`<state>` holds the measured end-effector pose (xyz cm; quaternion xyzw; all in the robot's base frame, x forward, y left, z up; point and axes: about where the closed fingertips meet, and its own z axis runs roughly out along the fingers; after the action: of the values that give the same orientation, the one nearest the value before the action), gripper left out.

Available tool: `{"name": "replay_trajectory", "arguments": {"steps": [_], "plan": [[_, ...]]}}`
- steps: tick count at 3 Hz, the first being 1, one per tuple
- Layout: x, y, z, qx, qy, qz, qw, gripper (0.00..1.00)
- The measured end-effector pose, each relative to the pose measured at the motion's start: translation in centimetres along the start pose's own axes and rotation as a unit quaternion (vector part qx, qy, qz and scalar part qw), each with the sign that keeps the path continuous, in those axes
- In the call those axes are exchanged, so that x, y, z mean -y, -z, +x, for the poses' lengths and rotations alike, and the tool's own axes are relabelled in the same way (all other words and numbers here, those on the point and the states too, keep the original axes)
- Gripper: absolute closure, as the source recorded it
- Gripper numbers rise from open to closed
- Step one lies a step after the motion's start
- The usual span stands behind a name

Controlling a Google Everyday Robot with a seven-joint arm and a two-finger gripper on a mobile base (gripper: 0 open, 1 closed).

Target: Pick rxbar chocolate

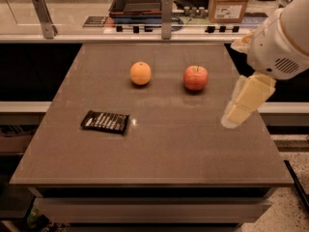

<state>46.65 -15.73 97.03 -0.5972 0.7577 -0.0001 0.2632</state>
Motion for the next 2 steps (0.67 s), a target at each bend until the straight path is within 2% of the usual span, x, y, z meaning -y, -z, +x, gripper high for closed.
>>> {"name": "replay_trajectory", "arguments": {"steps": [1,2], "plan": [[-0.5,-2.6,-3.3,0.067,-0.009,-0.001,0.9977,0.0],[-1.1,-5.4,-6.2,0.138,-0.024,-0.009,0.9901,0.0]]}}
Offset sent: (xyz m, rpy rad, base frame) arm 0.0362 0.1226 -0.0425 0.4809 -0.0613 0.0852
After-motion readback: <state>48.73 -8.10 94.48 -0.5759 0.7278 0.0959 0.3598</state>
